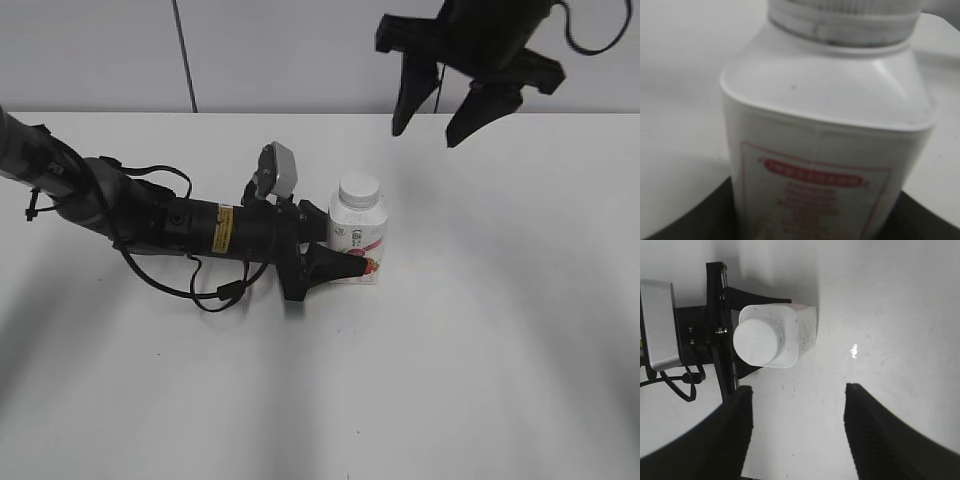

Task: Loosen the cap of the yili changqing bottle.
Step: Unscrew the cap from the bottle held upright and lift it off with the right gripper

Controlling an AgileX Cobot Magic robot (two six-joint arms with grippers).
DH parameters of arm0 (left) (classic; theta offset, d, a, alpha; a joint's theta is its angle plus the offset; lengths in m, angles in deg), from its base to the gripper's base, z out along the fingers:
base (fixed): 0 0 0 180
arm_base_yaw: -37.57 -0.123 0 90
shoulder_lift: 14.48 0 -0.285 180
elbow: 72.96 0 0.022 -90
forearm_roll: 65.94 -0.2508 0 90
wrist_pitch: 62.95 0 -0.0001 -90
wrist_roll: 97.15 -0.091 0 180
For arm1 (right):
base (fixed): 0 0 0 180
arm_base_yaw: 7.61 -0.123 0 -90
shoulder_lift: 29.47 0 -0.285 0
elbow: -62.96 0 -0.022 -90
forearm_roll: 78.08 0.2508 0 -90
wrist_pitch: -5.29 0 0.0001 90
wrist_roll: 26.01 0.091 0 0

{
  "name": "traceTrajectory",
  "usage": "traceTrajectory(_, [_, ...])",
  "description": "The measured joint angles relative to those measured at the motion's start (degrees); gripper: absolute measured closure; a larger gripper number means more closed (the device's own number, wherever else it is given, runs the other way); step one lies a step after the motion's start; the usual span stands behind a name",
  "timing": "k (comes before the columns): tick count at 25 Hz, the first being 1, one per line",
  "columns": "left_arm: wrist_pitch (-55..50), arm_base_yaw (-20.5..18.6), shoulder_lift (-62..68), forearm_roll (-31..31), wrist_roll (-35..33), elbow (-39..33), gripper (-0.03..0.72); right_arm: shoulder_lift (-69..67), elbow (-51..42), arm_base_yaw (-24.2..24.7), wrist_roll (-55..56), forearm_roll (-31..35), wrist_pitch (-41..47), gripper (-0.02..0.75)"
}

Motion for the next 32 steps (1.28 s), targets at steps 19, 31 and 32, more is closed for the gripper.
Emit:
traceTrajectory(19, [-0.1,0.1,0.0,0.2,0.0,0.0,0.276,-13.3,9.3,-4.6,2.3,0.9,0.2,0.276])
traceTrajectory(31, [-0.1,0.1,0.0,0.2,0.0,0.0,0.276,-15.3,9.7,-5.3,3.3,-0.7,0.1,0.276])
traceTrajectory(32, [-0.1,0.1,0.0,0.2,0.0,0.0,0.276,-15.3,9.7,-5.3,3.3,-0.8,0.1,0.277])
